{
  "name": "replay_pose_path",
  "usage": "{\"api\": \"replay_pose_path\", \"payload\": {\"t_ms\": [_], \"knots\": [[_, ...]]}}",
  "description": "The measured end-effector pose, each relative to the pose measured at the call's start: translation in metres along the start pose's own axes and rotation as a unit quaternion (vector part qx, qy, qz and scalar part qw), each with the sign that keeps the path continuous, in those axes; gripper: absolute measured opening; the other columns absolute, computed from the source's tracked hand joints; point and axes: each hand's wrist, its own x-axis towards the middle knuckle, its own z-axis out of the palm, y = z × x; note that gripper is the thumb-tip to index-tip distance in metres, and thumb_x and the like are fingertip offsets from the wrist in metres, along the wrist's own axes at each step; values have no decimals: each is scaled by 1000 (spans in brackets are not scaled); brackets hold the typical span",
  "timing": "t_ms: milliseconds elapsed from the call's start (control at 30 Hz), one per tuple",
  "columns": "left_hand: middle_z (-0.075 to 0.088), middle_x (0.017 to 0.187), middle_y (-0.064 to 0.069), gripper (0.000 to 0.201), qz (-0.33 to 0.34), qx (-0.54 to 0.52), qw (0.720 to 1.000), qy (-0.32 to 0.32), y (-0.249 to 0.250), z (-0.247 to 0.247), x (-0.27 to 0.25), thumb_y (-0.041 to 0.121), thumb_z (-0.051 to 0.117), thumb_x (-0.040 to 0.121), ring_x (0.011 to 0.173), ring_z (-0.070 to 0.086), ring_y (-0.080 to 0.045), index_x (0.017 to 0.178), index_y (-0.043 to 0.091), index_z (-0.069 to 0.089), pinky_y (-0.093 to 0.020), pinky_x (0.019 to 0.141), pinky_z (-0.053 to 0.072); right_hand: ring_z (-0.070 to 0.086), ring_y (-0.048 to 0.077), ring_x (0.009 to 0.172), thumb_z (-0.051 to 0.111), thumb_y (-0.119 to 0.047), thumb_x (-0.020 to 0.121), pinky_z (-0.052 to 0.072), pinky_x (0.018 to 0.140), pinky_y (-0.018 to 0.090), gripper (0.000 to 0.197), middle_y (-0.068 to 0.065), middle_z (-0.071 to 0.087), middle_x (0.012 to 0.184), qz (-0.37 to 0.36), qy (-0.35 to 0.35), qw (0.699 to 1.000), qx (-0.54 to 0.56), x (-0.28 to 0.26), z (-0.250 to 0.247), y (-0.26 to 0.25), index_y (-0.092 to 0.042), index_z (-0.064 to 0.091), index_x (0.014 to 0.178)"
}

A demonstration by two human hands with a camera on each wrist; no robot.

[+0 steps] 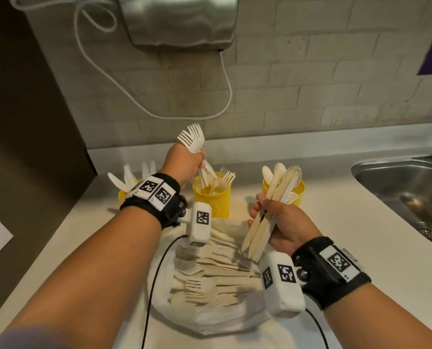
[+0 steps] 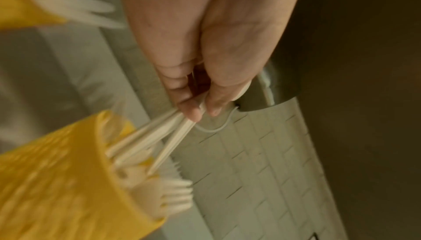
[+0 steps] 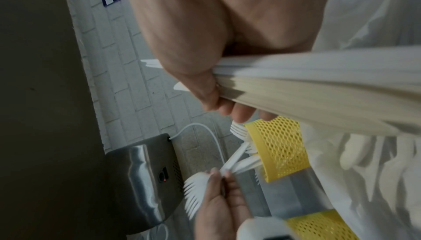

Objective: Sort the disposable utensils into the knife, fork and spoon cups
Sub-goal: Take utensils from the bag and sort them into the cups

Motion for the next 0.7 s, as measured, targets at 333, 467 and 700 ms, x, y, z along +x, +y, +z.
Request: {"api": "replay_pose_path", "payload": {"t_ms": [333, 467, 700], "knots": [[31, 143, -12, 75, 25, 188, 980, 57, 11, -11, -34, 21, 74, 76, 123, 46, -28, 140, 15, 36, -32, 102, 37, 50, 17, 60, 50, 2, 88, 46, 63, 33, 17, 7, 49, 68, 12, -14, 1000, -3, 1, 3, -2, -9, 56, 76], [60, 98, 1, 32, 45, 180, 977, -106, 16, 10, -83, 23, 69, 79, 88, 57, -14, 110, 19, 59, -24, 77, 43, 60, 20, 69, 53, -5, 90, 53, 70, 38, 12, 9, 59, 70, 38, -46, 998, 5, 2, 13, 2, -10, 57, 80], [50, 60, 10, 20, 25, 142, 945, -293, -7, 32, -110, 20, 69, 80, 52, 46, -1, 68, 27, 54, -8, 46, 33, 63, 19, 47, 51, -18, 92, 54, 44, 27, 14, 12, 62, 64, 61, -96, 993, -6, -5, 30, 5, -8, 60, 89]]}}
